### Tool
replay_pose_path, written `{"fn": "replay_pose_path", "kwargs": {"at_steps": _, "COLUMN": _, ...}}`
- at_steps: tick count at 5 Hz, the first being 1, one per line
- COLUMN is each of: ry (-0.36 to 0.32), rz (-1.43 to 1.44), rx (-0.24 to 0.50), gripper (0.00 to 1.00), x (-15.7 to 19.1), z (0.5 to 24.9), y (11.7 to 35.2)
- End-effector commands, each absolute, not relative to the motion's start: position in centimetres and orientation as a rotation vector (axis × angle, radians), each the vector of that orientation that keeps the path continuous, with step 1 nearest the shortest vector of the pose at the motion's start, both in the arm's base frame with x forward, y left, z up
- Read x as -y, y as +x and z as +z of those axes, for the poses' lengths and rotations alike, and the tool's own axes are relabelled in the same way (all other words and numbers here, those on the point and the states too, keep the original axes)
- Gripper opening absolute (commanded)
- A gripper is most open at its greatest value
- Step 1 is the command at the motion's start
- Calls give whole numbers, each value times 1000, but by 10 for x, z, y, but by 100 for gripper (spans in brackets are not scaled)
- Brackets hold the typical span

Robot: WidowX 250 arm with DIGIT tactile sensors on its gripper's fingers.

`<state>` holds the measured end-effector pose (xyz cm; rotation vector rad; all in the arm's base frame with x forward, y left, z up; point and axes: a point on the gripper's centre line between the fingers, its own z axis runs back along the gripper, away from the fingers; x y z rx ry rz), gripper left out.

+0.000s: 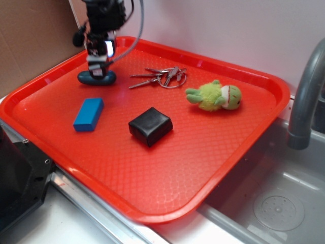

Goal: Grab the plastic pickle.

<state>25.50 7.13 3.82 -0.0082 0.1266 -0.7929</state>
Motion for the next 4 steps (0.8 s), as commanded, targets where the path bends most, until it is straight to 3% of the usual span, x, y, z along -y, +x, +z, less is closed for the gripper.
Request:
{"fn": "replay_pose_path", "kwargs": {"at_steps": 1, "ry": 43, "rz": -787, "rx": -227, "gripper": 100, "x": -68, "z": 3, "y": 257}}
{"fn": "replay_pose_path", "kwargs": {"at_steps": 2, "ry": 61, "rz": -769, "rx": -245, "gripper": 100, "x": -77, "z": -5, "y": 253}}
{"fn": "replay_pose_path", "kwargs": {"at_steps": 3, "ry": 54, "rz": -769, "rx": -259, "gripper": 0, "x": -81, "z": -11, "y": 251}}
{"fn": "replay_pose_path", "kwargs": {"at_steps": 4, "ry": 55, "rz": -717, "rx": -243, "gripper": 0, "x": -83, "z": -4, "y": 252}}
